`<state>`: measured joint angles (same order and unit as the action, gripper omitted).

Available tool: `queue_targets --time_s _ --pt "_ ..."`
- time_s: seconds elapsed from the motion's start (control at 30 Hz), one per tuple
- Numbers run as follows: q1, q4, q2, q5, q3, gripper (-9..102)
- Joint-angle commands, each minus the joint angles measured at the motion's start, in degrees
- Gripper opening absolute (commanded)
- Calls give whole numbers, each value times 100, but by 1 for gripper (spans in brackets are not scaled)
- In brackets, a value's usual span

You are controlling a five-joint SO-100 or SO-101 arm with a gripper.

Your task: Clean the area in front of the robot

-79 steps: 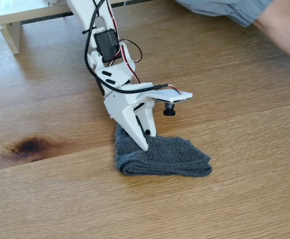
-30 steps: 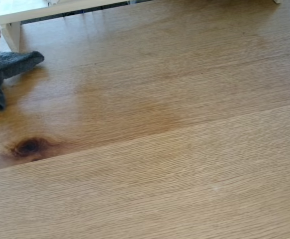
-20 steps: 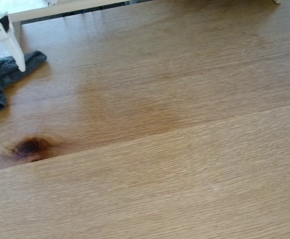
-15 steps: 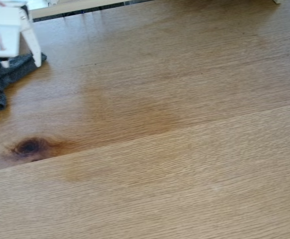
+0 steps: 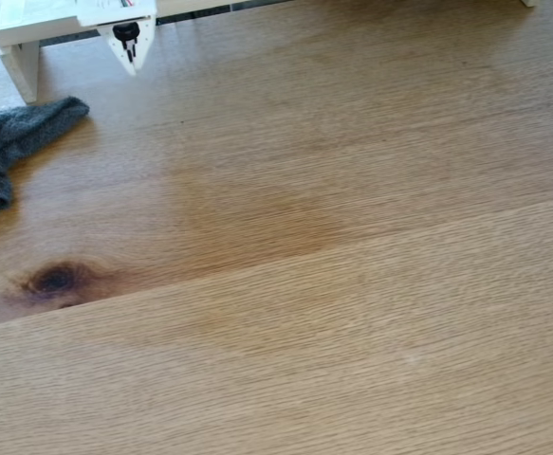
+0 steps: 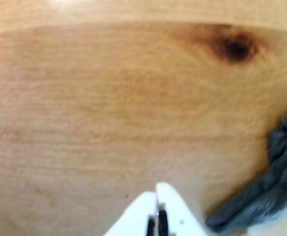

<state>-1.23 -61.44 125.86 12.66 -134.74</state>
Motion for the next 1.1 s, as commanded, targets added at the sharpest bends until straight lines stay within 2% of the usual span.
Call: queue_targets --time_s 0.0,0.2,0.33,0.5,0.67,0.83,0.9,1.07 --pt "-53 -325 765 132 -360 0" --pt "35 -114 3129 -624 -2804 0" --pt "-26 -413 4658 -826 -4148 0" --pt "-246 -712 5607 -984 -5150 0" --pt "-369 -1011 6179 -1002 -5810 0" --pt "-563 -1116 6346 -976 -5801 0" --pt "-492 -1116 6346 -1081 -5801 10" --pt "-483 -1116 6346 -1081 -5801 8"
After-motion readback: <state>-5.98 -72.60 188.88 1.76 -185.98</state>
